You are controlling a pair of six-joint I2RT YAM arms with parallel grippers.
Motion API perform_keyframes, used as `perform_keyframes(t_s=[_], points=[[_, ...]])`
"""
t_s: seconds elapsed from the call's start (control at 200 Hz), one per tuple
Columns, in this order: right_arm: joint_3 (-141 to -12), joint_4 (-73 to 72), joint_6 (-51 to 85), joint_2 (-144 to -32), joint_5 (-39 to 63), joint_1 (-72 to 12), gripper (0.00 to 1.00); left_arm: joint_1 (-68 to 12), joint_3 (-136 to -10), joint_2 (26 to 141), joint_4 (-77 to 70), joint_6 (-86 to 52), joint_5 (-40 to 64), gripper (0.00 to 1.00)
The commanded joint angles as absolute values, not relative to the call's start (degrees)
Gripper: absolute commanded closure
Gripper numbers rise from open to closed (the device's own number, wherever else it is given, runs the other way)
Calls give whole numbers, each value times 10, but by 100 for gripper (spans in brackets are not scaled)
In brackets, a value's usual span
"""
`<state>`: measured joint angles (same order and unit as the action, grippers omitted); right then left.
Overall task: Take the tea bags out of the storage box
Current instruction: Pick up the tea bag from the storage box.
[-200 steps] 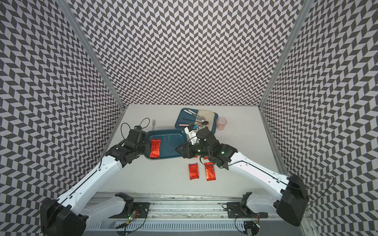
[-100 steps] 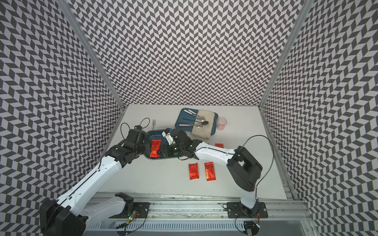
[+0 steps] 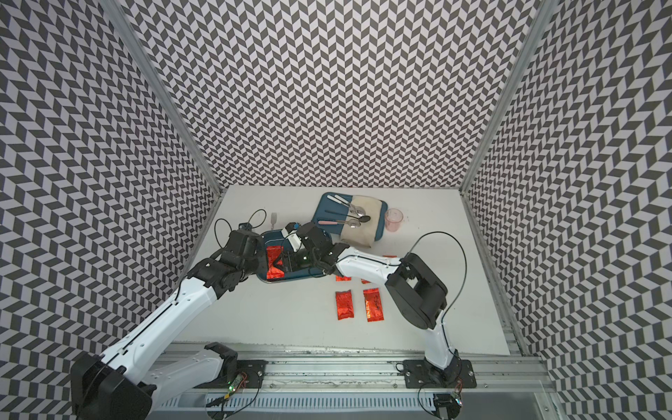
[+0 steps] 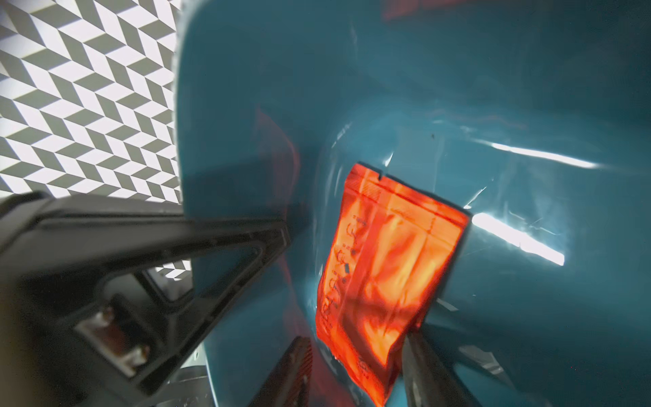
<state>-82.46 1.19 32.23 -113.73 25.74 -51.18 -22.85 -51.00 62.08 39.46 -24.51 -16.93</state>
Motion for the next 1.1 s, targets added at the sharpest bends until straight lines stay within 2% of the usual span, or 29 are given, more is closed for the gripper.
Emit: perform_keyframes(t_s=[0.0, 0.476, 0.741, 0.976, 1.096], points=[[-841, -17, 317, -1152, 263, -502, 56, -239, -508, 605, 381, -243, -163, 100], [-854, -22, 311, -1164, 283, -502, 85, -241, -509, 616, 382, -243, -163, 100], [-842, -1, 291, -1127, 263, -495, 100, -241, -509, 621, 383, -244, -167, 100], [-813, 56, 258, -1052, 266, -456, 100, -241, -510, 619, 386, -248, -179, 100], [-796, 134, 225, -984, 270, -415, 100, -240, -511, 619, 389, -252, -187, 100]])
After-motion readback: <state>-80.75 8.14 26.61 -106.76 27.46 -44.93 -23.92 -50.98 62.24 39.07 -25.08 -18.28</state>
